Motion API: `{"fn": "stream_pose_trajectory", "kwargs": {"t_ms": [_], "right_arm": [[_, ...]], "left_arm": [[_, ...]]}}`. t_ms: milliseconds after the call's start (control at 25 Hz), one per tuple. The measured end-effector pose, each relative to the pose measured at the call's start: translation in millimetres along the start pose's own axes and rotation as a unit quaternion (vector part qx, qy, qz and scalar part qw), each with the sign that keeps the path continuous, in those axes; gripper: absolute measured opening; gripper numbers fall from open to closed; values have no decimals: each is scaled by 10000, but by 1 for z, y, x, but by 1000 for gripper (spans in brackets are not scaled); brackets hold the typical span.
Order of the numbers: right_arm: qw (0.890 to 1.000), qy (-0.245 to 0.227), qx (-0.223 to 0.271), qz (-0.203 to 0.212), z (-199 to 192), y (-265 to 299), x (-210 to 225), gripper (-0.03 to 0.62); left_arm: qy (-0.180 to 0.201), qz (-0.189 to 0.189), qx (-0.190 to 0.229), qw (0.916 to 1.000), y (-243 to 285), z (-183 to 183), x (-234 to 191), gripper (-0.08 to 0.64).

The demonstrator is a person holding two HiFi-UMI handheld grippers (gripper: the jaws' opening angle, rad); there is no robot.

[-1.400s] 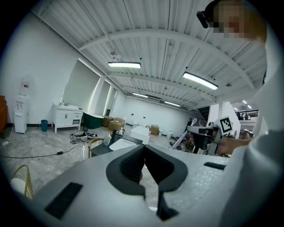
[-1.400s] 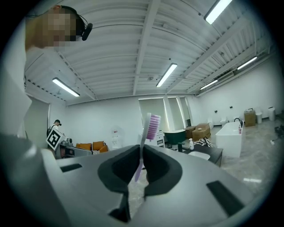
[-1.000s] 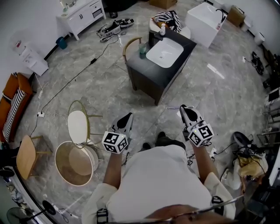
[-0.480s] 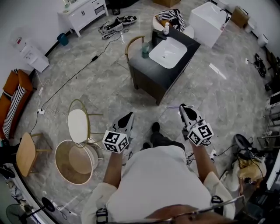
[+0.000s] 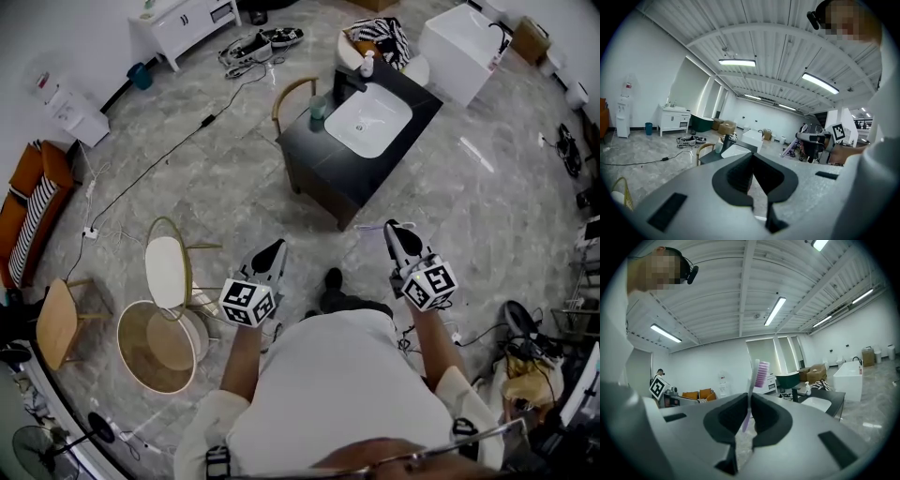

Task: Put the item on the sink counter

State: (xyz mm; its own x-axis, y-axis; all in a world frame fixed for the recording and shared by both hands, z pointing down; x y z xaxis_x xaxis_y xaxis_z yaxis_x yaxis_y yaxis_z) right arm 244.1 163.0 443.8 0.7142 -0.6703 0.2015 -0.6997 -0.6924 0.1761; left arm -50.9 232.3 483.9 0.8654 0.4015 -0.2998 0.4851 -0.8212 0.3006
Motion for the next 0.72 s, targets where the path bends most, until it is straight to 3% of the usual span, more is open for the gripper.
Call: {"fn": "stream_pose_trajectory", "kwargs": {"t_ms": [720], "right_arm": [[9986, 142, -47, 502, 25, 87, 116, 29]], "left_arm": [[4, 403, -53, 9992, 114, 43, -14, 3]]}}
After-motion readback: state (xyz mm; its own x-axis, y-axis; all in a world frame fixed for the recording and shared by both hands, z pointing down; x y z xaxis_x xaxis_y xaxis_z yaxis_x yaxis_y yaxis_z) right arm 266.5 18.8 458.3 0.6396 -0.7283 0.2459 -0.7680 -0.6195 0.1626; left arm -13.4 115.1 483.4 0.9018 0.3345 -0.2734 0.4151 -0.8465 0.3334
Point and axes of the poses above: the fingertips, and each gripper's own axes: y forward along the fingers, x to its right, z out of its top, the point moved 6 cm from there along -y, backward along the fingers, and after that the axes turned 3 degrees about -x, right-handed, at the moved point
